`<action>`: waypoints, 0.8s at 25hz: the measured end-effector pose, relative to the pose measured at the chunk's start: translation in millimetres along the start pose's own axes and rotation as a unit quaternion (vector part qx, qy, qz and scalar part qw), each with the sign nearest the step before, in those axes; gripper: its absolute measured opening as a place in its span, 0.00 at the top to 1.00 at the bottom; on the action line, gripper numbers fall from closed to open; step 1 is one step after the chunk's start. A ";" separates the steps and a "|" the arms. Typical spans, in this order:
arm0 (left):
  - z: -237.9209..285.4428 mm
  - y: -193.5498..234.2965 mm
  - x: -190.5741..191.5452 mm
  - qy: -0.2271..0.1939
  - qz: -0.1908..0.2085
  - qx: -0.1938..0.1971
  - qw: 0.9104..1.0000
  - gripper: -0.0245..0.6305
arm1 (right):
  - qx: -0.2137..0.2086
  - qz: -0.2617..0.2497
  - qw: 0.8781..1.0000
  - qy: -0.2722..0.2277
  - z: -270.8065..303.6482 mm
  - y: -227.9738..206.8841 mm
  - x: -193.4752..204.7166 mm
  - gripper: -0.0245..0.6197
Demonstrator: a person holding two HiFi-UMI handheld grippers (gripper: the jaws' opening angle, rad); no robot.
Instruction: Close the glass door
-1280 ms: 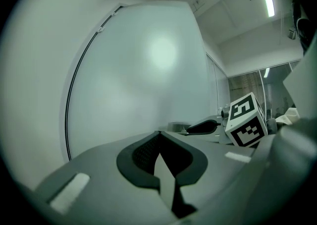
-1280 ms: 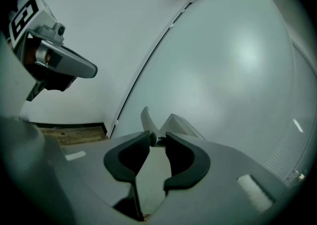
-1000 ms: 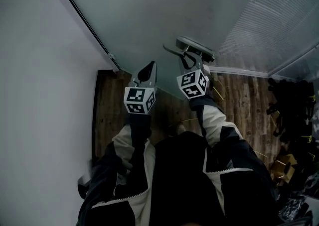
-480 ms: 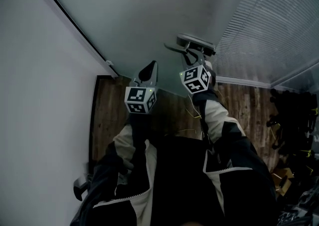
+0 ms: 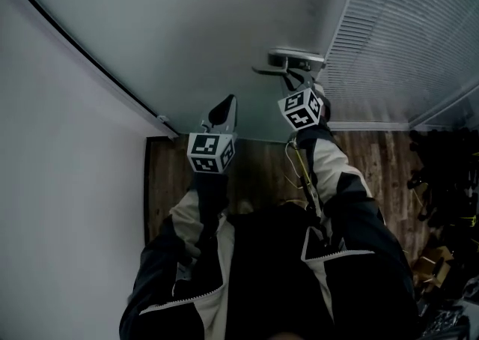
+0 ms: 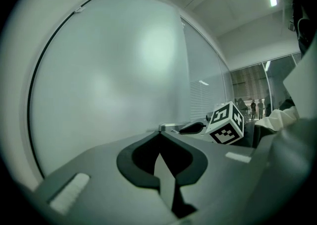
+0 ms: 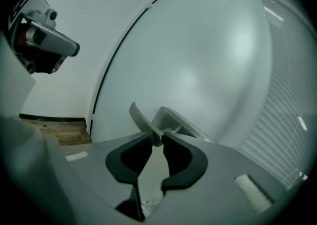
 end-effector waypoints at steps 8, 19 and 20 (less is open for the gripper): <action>8.6 0.2 2.8 0.011 -0.002 -0.041 0.999 0.96 | -0.018 0.000 1.000 0.011 46.8 -42.7 11.9 0.85; 2.8 9.5 19.2 0.025 0.009 -0.068 0.997 0.96 | -0.016 0.002 1.000 0.006 84.3 -56.8 14.2 0.85; 2.2 10.1 19.7 0.025 0.009 -0.071 0.997 0.96 | -0.017 0.001 1.000 0.005 84.7 -56.2 14.3 0.85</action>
Point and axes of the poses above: the fingertips, and each gripper's own axes: z forward along the fingers, y to its left, x out of its underside, the point moved 4 cm from there along -z, backward along the fingers, and after that the axes turned 11 degrees about -y, right-handed, at the moved point
